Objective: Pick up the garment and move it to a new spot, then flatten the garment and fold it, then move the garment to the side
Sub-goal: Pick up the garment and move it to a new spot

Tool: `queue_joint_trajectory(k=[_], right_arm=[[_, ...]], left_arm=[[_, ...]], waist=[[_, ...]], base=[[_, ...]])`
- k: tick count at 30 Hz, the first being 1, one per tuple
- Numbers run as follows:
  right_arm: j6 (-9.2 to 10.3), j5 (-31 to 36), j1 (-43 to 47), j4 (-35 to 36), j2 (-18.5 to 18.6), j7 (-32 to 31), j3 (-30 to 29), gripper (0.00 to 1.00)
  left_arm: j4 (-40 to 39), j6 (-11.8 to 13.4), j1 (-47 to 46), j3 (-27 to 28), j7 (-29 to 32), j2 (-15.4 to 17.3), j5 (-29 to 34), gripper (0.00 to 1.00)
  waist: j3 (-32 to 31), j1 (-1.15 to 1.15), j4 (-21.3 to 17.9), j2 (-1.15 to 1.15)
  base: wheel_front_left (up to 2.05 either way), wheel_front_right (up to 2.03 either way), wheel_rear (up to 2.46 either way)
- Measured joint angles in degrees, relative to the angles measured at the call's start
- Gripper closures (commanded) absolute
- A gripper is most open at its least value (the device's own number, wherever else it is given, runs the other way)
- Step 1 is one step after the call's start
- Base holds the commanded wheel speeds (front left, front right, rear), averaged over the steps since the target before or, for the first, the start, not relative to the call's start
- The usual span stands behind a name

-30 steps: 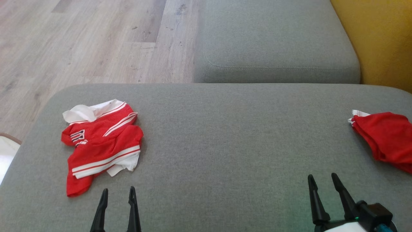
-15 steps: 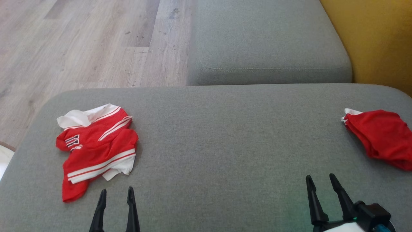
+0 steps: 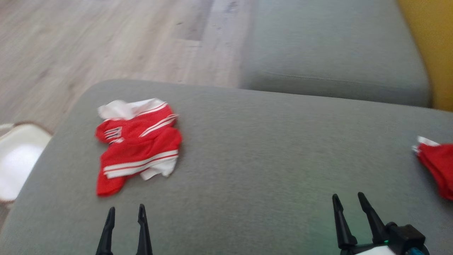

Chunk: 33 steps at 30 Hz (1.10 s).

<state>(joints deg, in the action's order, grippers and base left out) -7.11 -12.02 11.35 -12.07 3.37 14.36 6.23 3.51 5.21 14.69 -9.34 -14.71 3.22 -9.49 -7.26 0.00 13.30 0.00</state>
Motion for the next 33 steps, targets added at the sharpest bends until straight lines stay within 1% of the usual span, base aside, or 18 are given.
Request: queue_joint_trajectory(k=[6,7,13,18,22,24,26,29,33], right_arm=[[0.00,0.00,-0.18,-0.01,-0.33,0.00,0.48,0.00],[0.00,0.00,-0.18,-0.01,-0.33,0.00,0.48,0.00],[0.00,0.00,-0.38,-0.01,-0.51,0.00,0.40,0.00],[0.00,0.00,-2.03,-0.51,-0.44,0.00,1.10,0.00],[0.00,0.02,-2.35,-0.48,0.00,0.00,1.01,0.00],[0.00,0.41,-2.33,-0.41,0.54,0.00,0.92,0.00],[0.00,0.84,-2.32,0.02,1.37,0.00,0.94,0.00],[0.00,1.76,-2.59,0.74,3.59,0.00,1.16,0.00],[0.00,2.35,-5.30,1.31,7.25,0.00,1.81,0.00]], left_arm=[[-0.35,-0.24,0.01,1.43,0.00,0.00,0.83,0.00],[-0.35,-0.24,0.01,1.43,0.00,0.00,0.83,0.00],[-0.89,-0.75,-0.01,2.93,0.00,0.00,1.19,0.00],[-1.90,-0.75,-0.32,3.72,0.00,0.00,1.13,0.00],[-2.23,-2.00,-1.54,3.89,0.00,0.09,1.34,0.00],[-2.87,-2.83,-4.08,4.26,0.00,0.62,1.58,0.00],[-3.81,-3.45,-7.96,5.54,0.00,2.05,2.05,0.00],[-4.69,-4.83,-15.96,7.72,0.00,4.91,2.09,0.00],[-2.63,-7.46,-28.49,8.10,0.91,8.00,1.98,0.00]], waist=[[0.81,0.00,6.47,0.00],[0.81,0.00,6.47,0.00],[1.86,0.00,11.80,0.00],[3.79,0.01,13.62,0.00],[4.92,0.00,14.59,0.00],[5.54,0.00,14.88,0.00],[6.58,0.00,14.76,0.00],[9.17,0.00,14.22,0.00],[13.45,0.01,13.10,0.00]], base=[[0.00,0.00,0.00],[0.00,0.00,0.00],[0.00,0.00,0.00],[0.00,0.00,0.00],[0.00,0.00,0.00],[0.00,0.00,0.00],[0.00,0.00,0.00],[0.00,0.00,0.00],[0.00,0.00,0.00]])
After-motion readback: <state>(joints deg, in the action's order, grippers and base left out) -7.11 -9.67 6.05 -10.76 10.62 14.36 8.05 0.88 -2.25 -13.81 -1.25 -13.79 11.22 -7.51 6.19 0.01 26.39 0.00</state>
